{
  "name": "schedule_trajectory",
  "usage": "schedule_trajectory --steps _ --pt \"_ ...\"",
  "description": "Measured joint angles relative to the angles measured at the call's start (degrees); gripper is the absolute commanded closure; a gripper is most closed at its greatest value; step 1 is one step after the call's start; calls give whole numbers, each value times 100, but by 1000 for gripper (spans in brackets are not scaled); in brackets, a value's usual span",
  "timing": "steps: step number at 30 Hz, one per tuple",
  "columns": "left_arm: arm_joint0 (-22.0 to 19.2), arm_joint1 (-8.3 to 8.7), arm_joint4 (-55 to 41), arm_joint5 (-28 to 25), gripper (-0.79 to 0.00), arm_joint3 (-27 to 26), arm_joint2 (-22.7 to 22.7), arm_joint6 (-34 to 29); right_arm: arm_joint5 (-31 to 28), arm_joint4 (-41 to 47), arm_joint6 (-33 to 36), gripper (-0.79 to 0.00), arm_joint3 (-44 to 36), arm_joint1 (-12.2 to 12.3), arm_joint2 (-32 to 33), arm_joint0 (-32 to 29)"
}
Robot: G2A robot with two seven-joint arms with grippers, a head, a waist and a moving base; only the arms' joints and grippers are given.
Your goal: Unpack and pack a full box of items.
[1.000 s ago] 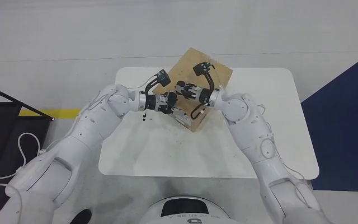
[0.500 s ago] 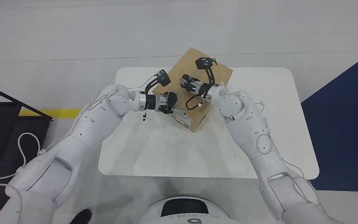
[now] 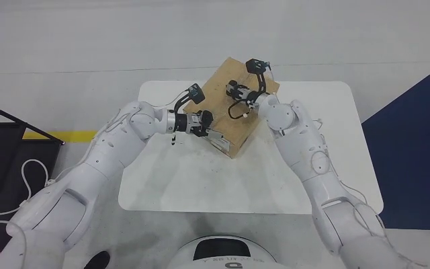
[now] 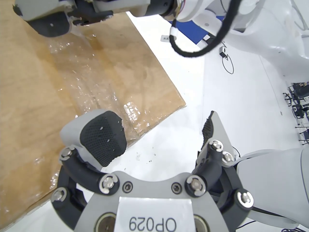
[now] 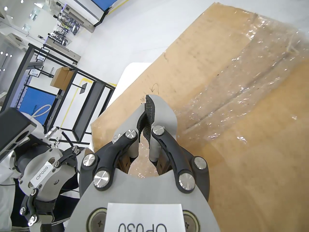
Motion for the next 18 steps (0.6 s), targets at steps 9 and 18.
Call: schedule_trajectory --steps 9,18 --pt "0 0 0 0 -785 0 0 0 625 -31 -330 0 405 -39 20 343" --pt "0 0 0 0 -785 0 0 0 65 328 -631 0 -35 -6 195 66"
